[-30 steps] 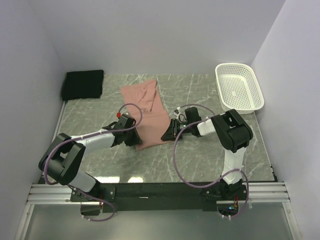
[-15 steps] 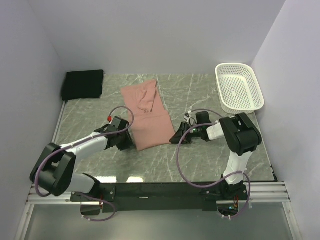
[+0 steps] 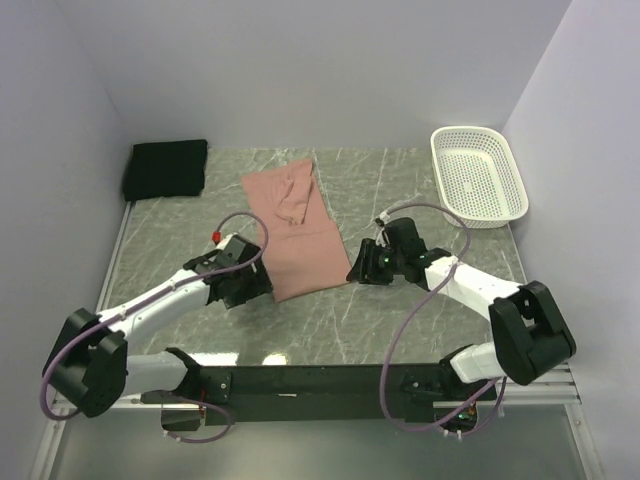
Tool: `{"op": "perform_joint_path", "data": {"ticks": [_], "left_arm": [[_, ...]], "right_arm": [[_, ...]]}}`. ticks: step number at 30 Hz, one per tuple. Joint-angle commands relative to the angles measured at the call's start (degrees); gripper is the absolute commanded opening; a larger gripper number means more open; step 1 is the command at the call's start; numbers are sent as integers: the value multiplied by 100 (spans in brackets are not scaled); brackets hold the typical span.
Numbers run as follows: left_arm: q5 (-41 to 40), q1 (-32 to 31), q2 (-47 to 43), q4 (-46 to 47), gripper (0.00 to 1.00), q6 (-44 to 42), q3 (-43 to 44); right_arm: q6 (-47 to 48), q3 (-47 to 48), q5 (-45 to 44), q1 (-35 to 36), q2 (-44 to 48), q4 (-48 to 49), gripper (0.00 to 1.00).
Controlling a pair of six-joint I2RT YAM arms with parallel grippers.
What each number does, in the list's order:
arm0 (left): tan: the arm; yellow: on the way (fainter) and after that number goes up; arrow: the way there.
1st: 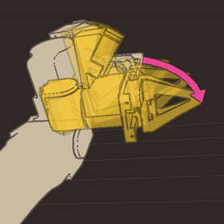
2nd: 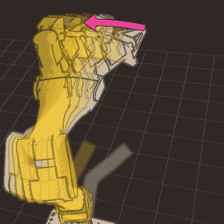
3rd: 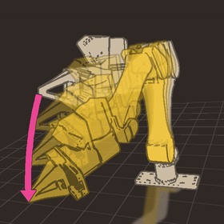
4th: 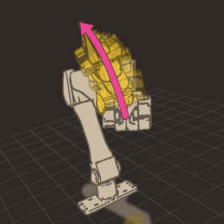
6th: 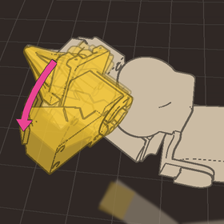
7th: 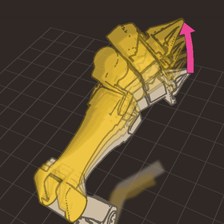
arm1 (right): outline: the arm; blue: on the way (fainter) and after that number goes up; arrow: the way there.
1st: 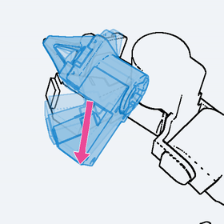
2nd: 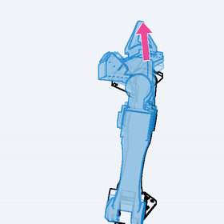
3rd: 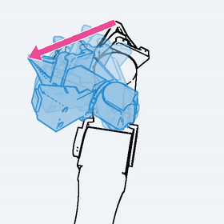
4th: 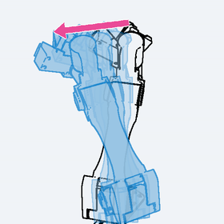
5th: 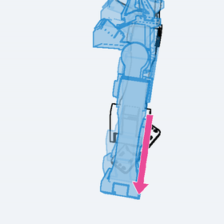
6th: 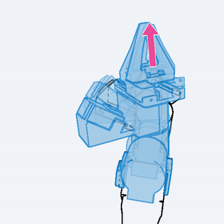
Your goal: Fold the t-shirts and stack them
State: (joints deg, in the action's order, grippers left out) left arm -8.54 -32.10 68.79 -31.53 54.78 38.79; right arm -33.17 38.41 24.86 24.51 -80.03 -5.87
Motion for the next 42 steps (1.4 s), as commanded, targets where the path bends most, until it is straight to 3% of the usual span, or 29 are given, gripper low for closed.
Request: {"op": "perform_joint_path", "data": {"ticks": [1, 3, 15, 25, 31, 33, 36, 42], "left_arm": [[-122, -226, 327, -82, 76, 190, 366], [-113, -332, 589, 6, 74, 191, 498], [-78, -622, 1794, 138, 56, 173, 1061], [-201, -1017, 2463, -55, 51, 428, 1017], [-245, -1246, 2745, -239, 32, 498, 973], [-245, -1273, 2692, -283, 16, 524, 886], [-298, -1290, 2456, -415, 1, 568, 771], [-254, -1308, 1893, -591, 1, 621, 507]], "right_arm": [[241, 491, -1965, 396, 347, -1414, 53], [241, 684, -2432, 581, 383, -1627, 55], [214, 1036, -2662, 1073, 32, -1812, 55], [205, 1414, -2803, 1240, -469, -1769, 54], [214, 1590, -2829, 1293, -733, -1760, 54], [214, 1625, -2846, 1293, -777, -1751, 54], [206, 1678, -2777, 1293, -874, -1742, 54], [153, 1783, -2706, 1310, -1190, -1663, 53]]}}
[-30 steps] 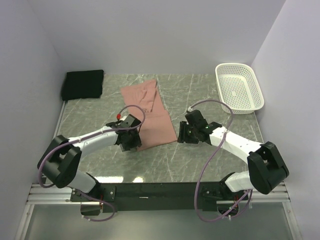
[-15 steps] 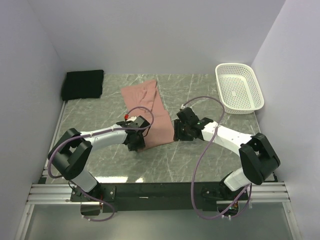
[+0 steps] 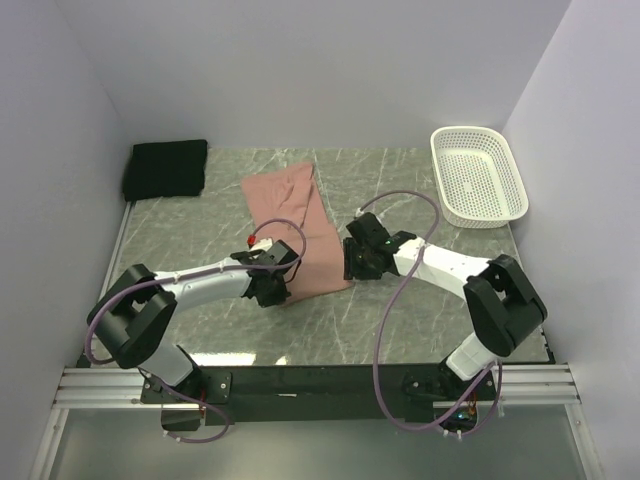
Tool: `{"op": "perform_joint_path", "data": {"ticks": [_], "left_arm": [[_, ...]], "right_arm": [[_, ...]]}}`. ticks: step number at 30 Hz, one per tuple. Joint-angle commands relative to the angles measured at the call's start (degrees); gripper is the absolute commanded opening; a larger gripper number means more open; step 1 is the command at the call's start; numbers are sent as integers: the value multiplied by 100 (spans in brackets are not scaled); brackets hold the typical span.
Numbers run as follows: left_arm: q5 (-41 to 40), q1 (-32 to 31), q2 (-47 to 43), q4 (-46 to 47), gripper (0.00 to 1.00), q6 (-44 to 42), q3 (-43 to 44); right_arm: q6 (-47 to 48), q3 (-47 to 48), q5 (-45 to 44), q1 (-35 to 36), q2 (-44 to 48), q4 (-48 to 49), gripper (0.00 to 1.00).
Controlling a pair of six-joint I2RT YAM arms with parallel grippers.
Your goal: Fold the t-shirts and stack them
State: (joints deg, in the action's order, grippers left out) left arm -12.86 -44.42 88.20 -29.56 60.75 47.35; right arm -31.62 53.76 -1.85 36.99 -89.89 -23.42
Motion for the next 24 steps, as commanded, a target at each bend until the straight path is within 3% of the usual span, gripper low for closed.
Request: {"op": "perform_joint_path", "data": {"ticks": [1, 24], "left_arm": [[179, -75, -84, -805, 1, 24, -358], [258, -75, -365, -700, 1, -2, -525]], "right_arm": [[-20, 267, -35, 62, -248, 109, 52], [-275, 601, -263, 502, -987, -910, 44]]}}
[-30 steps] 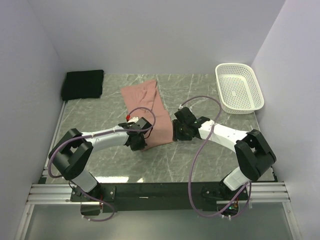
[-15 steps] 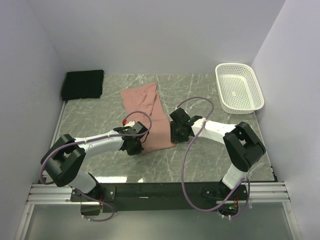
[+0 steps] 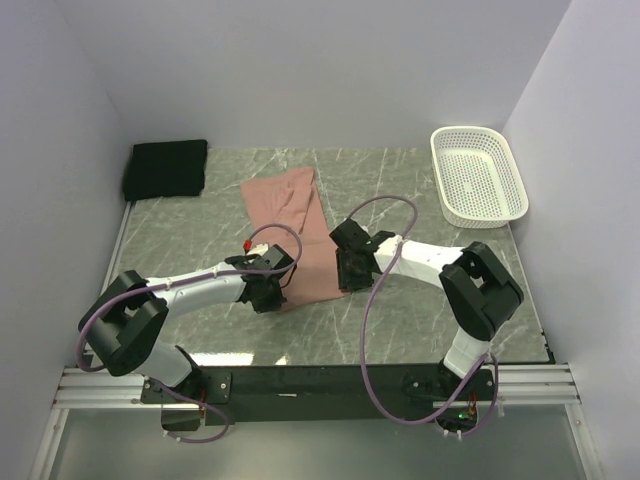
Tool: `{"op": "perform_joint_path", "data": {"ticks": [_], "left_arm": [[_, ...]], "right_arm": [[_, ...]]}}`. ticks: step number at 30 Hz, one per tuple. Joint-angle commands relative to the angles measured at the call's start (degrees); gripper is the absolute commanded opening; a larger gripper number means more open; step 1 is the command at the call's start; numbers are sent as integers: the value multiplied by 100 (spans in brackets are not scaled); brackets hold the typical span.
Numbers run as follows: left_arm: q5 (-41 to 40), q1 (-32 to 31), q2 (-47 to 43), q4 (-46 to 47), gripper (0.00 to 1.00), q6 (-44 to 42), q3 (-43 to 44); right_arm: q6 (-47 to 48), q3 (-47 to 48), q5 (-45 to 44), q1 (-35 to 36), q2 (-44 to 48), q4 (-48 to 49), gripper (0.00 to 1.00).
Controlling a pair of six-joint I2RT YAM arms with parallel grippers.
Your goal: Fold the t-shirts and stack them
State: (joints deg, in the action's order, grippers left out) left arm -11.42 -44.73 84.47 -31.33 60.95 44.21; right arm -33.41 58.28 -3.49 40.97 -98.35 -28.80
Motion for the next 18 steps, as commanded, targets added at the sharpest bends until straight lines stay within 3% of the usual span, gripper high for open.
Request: {"op": "perform_joint_path", "data": {"ticks": [1, 11, 18], "left_arm": [[122, -45, 17, -523, 1, -30, -202], [140, -45, -105, -523, 1, -57, -316], [210, -71, -369, -541, 1, -39, -491]], "right_arm": [[-122, 148, -65, 139, -167, -442, 44], [-175, -9, 85, 254, -510, -557, 34], [-183, -273, 85, 262, -361, -531, 11]]}}
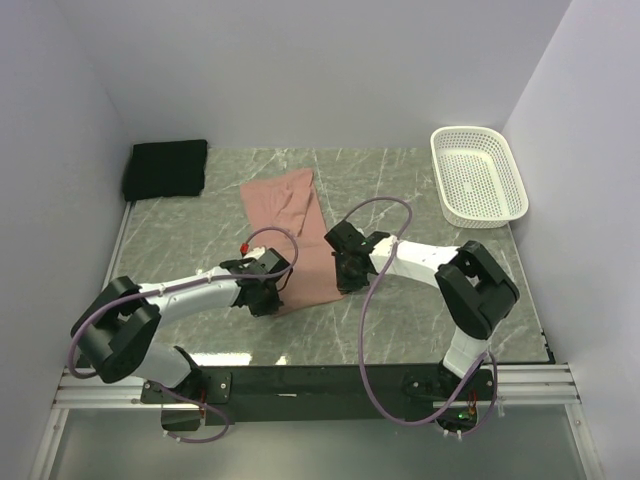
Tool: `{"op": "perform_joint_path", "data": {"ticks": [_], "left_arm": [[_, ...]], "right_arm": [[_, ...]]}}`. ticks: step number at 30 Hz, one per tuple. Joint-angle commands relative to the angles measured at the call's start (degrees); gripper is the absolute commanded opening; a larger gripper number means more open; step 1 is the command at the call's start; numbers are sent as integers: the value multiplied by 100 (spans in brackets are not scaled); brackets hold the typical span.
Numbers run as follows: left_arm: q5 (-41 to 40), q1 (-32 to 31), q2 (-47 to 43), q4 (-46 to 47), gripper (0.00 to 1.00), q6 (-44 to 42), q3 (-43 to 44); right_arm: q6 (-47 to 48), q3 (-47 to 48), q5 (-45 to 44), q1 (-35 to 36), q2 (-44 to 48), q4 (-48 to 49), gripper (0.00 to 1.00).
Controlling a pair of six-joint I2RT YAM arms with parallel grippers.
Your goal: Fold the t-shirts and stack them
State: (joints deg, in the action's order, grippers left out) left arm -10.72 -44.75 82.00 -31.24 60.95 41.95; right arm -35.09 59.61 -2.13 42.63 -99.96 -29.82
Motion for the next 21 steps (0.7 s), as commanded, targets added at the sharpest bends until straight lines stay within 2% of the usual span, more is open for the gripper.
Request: {"op": "perform_joint_path", "data": {"ticks": [1, 2, 6, 9, 10, 12, 13, 18, 19, 21], "left_arm": [[158, -104, -166, -567, 1, -4, -293], [184, -139, -253, -628, 1, 22, -328], [281, -490, -438, -873, 1, 215, -328], [456, -1139, -614, -1207, 1, 557, -293], [492, -1550, -658, -1330, 1, 793, -241], [553, -1983, -825, -1820, 1, 1049, -179], [580, -2420, -904, -1989, 1, 1373, -66], [826, -3678, -1493, -2684, 1, 2384, 356], [852, -3803, -1546, -2816, 1, 2448, 566], [861, -3962, -1520, -2922, 1, 2501, 796]], "right_arm": [[-15, -442, -51, 105, -156, -445, 6], [-7, -520, -51, 114, -68, -471, 0], [-24, -828, 89, 193, 248, -551, 0], [11, -1206, 397, 377, 687, -726, 0], [2, -1311, 450, 456, 845, -935, 0], [-76, -1645, 564, 719, 1416, -1226, 0], [-112, -1811, 599, 825, 1888, -1584, 0], [-525, -1954, 1074, 1230, 3481, -2850, 0], [-560, -1806, 1083, 1230, 3936, -3010, 0], [-630, -1568, 918, 1221, 4229, -3431, 0]]}}
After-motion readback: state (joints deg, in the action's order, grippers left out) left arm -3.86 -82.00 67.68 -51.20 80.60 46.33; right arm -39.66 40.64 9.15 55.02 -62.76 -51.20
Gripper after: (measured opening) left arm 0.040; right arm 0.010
